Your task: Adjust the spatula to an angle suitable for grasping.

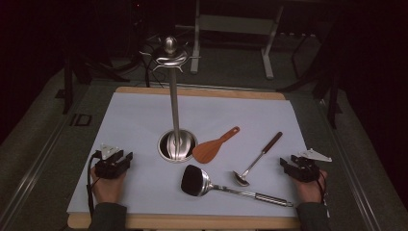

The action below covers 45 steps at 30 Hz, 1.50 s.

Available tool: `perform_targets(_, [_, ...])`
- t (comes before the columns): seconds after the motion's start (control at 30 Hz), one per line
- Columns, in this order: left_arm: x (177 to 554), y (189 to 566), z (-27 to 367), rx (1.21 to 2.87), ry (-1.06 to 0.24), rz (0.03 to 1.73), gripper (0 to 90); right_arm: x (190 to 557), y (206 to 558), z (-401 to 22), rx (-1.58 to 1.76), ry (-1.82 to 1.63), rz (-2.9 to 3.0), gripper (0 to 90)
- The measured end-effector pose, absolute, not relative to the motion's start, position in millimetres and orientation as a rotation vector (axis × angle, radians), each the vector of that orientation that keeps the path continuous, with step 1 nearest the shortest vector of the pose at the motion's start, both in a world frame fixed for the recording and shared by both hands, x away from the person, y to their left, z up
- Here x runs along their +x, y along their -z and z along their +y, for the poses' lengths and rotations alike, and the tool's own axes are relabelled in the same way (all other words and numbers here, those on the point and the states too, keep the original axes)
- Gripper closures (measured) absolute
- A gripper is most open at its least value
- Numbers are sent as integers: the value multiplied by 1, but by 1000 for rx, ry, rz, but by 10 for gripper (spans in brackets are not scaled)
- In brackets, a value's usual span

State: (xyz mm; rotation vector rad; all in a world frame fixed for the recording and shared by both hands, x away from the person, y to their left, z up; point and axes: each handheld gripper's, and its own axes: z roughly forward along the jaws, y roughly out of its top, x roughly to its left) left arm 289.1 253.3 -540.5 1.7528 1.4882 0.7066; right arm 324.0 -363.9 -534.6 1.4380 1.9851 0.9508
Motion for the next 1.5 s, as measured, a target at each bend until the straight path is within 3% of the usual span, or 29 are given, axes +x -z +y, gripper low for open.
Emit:
perform_targets(0.47, [287,540,249,1782,-752,1460,629,318,528,-352,1423,-968,2058,476])
perform_targets(0.53, [286,540,247,1789,-766,1453,629,315,522,-351,1419,-1002,2069,516])
perform_targets(0.8, [285,540,246,1787,-783,1448,624,288,514,-350,1421,-1030,2087,829])
perform_targets(0.9, [285,540,245,1789,-790,1451,616,277,513,-348,1396,-1055,2134,894])
perform_targets(1.5, [285,540,245,1789,-795,1447,625,208,511,-299,1100,-1106,2357,900])
